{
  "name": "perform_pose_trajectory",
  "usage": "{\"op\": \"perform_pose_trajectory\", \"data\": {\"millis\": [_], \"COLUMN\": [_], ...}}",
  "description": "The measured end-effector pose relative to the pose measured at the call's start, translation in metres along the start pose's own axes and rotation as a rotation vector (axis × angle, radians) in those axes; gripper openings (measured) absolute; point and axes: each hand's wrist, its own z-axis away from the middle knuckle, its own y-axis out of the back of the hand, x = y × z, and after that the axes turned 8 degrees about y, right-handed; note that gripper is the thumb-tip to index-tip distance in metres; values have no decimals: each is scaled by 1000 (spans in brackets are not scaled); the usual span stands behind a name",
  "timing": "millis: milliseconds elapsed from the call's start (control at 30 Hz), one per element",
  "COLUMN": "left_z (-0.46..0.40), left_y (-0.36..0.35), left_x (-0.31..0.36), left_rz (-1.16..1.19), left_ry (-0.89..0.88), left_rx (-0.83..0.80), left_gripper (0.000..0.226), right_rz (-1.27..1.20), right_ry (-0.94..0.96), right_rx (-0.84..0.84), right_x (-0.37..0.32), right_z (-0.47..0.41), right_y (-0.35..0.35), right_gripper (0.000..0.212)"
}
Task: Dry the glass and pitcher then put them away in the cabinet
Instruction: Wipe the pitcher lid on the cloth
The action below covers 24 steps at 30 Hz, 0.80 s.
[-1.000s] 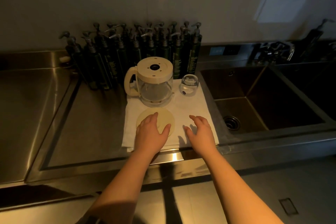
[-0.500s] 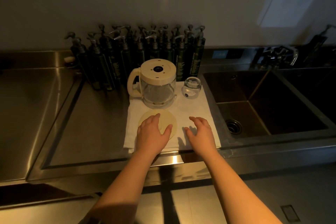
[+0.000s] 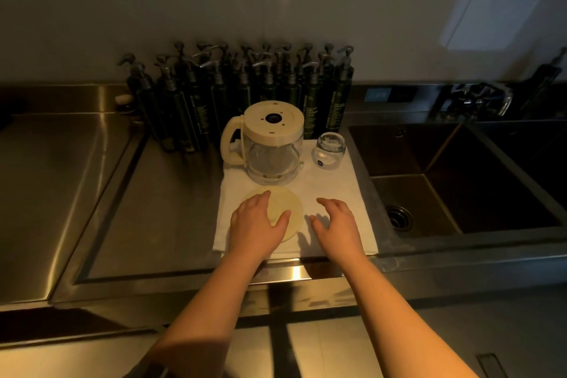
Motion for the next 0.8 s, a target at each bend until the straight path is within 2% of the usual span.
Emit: {"op": "perform_pose_trajectory", "data": {"millis": [800], "left_z": [-9], "left_y": [-1], "left_x": [-1], "left_rz": [-13], "left_ry": [-7], "left_rx": [29], "left_gripper": [66], "right_rz": [6], "right_ry": [35], "right_rx": [-21], "right_x": [-7], "right_z": [-11], "right_y": [-5], "right_gripper": [43]}}
